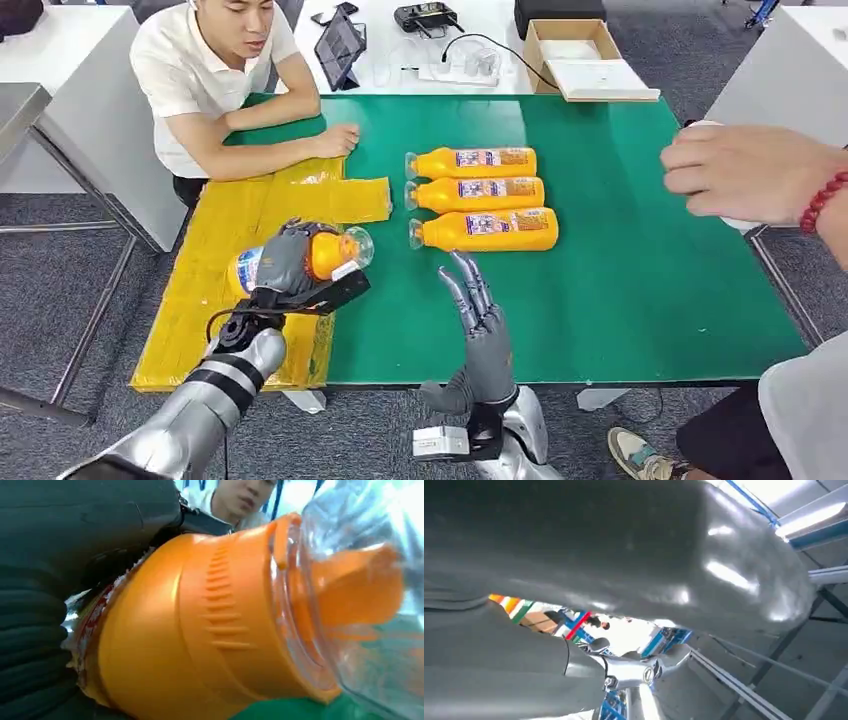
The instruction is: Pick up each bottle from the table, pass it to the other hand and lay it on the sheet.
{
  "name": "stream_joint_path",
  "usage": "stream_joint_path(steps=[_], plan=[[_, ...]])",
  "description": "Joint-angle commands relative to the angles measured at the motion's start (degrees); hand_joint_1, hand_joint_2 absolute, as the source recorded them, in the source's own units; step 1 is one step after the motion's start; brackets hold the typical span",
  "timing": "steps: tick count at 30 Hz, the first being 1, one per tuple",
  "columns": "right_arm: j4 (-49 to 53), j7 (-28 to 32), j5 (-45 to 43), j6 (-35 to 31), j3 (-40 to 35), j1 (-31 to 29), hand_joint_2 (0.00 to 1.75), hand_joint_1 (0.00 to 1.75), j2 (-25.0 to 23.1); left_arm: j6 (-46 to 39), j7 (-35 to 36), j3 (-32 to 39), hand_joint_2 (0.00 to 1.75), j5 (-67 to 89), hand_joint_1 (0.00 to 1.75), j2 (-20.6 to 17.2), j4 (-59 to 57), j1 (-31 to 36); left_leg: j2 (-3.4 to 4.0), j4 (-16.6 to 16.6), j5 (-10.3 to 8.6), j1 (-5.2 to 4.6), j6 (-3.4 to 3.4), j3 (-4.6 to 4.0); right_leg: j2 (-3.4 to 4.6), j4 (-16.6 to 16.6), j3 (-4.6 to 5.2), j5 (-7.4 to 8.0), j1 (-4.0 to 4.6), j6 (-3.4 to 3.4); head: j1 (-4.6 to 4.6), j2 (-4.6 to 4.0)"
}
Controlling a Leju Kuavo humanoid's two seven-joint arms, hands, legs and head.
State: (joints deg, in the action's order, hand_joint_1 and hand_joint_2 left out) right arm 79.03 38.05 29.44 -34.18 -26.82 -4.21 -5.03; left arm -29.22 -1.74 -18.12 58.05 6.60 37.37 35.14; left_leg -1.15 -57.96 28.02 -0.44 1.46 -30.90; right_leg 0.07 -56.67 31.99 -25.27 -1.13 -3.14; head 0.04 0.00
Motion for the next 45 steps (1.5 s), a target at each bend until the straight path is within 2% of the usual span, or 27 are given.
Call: stream_joint_path(steps=[1,9,10,11,12,13,14,16,21,23,26,30,33,35,36,42,43,45], plan=[[-5.82,1.72,-1.45,0.47,-0.5,-1.47,0.0,0.0,-0.6,5.76,5.43,-2.48,1.75,1.65,1.75,0.06,-19.65,8.09,0.2,0.07,-0.06,0.13,-0.14,0.1,0.1,0.14,-0.1,0.12,0.14,0.18,-0.02,-0.02],[-7.69,1.95,-2.26,0.65,0.24,-0.98,0.0,0.0,-0.9,10.88,12.22,-3.67,1.75,4.75,1.75,-0.63,-21.46,9.27,0.27,0.1,-0.05,0.08,-0.13,0.24,0.19,0.09,-0.13,0.12,0.09,0.15,-0.02,-0.02],[-7.99,1.95,-2.42,0.57,0.31,-0.93,0.0,0.0,-0.98,11.55,12.05,-3.45,1.75,4.54,1.62,-0.44,-21.59,9.16,0.23,0.08,-0.03,0.07,-0.1,0.24,0.18,0.04,-0.13,0.08,0.08,0.12,0.0,0.0],[-8.18,1.95,-2.48,0.54,0.31,-0.99,0.0,0.0,-1.03,12.33,11.88,-3.1,1.75,4.17,1.2,-0.29,-21.69,9.12,0.32,0.09,-0.04,0.11,-0.14,0.25,0.25,0.07,-0.12,0.13,0.12,0.16,-0.02,0.0],[-8.49,1.95,-2.59,0.43,0.24,-1.13,0.0,0.0,-1.01,13.43,11.09,-2.31,1.75,3.33,0.4,0.0,-21.58,8.97,0.28,0.08,-0.03,0.06,-0.11,0.26,0.23,0.01,-0.12,0.08,0.08,0.13,-0.02,-0.02],[-8.75,1.95,-2.72,0.4,0.17,-1.33,0.0,0.0,-1.02,14.27,10.72,-1.86,1.75,2.86,0.37,0.2,-21.65,8.88,0.31,0.09,-0.05,0.1,-0.14,0.25,0.25,0.04,-0.11,0.12,0.12,0.16,-0.02,0.0],[-8.76,1.95,-2.72,0.39,0.15,-1.33,0.0,0.0,-1.03,14.34,10.68,-1.88,1.75,2.85,0.45,0.32,-21.68,8.78,0.25,0.1,-0.04,0.06,-0.11,0.28,0.22,0.03,-0.14,0.09,0.08,0.12,-0.02,-0.02],[-9.27,1.95,-2.89,0.06,-0.03,-1.58,0.0,0.0,-1.08,15.63,9.86,-1.2,1.75,2.12,0.03,0.59,-21.52,8.52,0.28,0.08,-0.05,0.07,-0.13,0.25,0.24,0.01,-0.1,0.09,0.08,0.12,-0.02,0.0],[-9.71,1.95,-3.76,-0.12,-0.04,-1.6,0.0,0.0,-0.96,17.19,8.01,0.63,1.75,0.07,0.0,1.05,-21.35,7.82,0.14,0.07,-0.08,0.12,-0.14,0.16,0.11,0.03,-0.11,0.09,0.13,0.14,-0.02,0.0],[-10.15,1.95,-4.58,-0.35,-0.58,-1.72,0.0,0.0,-0.62,20.59,4.52,3.58,1.75,-3.56,0.0,1.26,-20.98,7.12,0.15,0.06,-0.05,0.06,-0.11,0.14,0.16,-0.03,-0.09,0.07,0.07,0.09,-0.02,0.0],[-10.14,1.95,-4.62,-0.38,-0.61,-1.72,0.0,0.0,-0.59,20.56,4.4,3.65,1.75,-3.64,0.0,1.28,-20.97,6.98,0.13,0.08,-0.08,0.05,-0.13,0.16,0.13,0.01,-0.12,0.09,0.05,0.11,-0.02,0.0],[-10.67,1.95,-6.48,-0.67,-1.52,-1.92,0.0,0.0,0.04,23.71,-1.61,6.99,1.75,-8.63,0.0,1.87,-20.13,6.14,0.14,0.08,-0.09,0.03,-0.14,0.24,0.12,0.01,-0.19,0.12,0.03,0.12,-0.02,-0.02],[-10.9,1.95,-7.24,-0.64,-1.99,-1.94,0.0,0.0,0.33,23.0,-5.39,8.41,1.75,-11.15,0.0,2.96,-18.91,5.46,0.05,0.1,-0.15,0.03,-0.08,0.29,0.03,0.05,-0.27,0.11,0.03,0.11,-0.02,0.0],[-10.81,1.95,-7.84,-0.67,-2.22,-1.81,0.0,0.0,0.5,19.93,-10.86,10.3,1.75,-14.66,0.0,4.01,-16.59,4.39,0.03,0.09,-0.16,0.04,-0.09,0.31,0.01,0.06,-0.32,0.13,0.05,0.12,-0.02,0.0],[-10.43,1.95,-8.32,-0.57,-2.29,-1.32,0.0,0.0,0.62,17.57,-16.88,13.51,1.75,-20.07,0.0,5.48,-13.92,2.92,0.05,0.11,-0.19,0.06,-0.1,0.29,0.01,0.11,-0.31,0.18,0.07,0.15,-0.02,0.0],[-10.32,1.95,-8.33,-0.58,-2.33,-1.18,0.0,0.0,0.68,17.23,-17.95,13.88,1.75,-21.06,0.0,5.87,-13.44,2.56,-0.02,0.01,-0.13,0.01,-0.08,0.21,-0.02,-0.04,-0.22,0.05,0.01,0.07,0.0,0.0],[-10.38,1.95,-8.43,-0.39,-2.2,-0.96,0.0,0.0,0.6,16.35,-21.48,15.67,1.75,-24.51,0.0,6.62,-11.42,1.41,0.08,0.01,-0.13,0.06,-0.13,0.17,0.04,-0.01,-0.18,0.08,0.07,0.13,0.0,0.0],[-10.14,1.95,-8.25,-0.51,-2.15,-0.33,0.0,0.0,0.74,12.1,-25.77,13.99,1.75,-27.31,0.0,7.28,-7.99,-0.53,0.03,0.05,-0.15,0.04,-0.13,0.16,-0.01,-0.01,-0.16,0.07,0.04,0.13,-0.02,-0.02]])
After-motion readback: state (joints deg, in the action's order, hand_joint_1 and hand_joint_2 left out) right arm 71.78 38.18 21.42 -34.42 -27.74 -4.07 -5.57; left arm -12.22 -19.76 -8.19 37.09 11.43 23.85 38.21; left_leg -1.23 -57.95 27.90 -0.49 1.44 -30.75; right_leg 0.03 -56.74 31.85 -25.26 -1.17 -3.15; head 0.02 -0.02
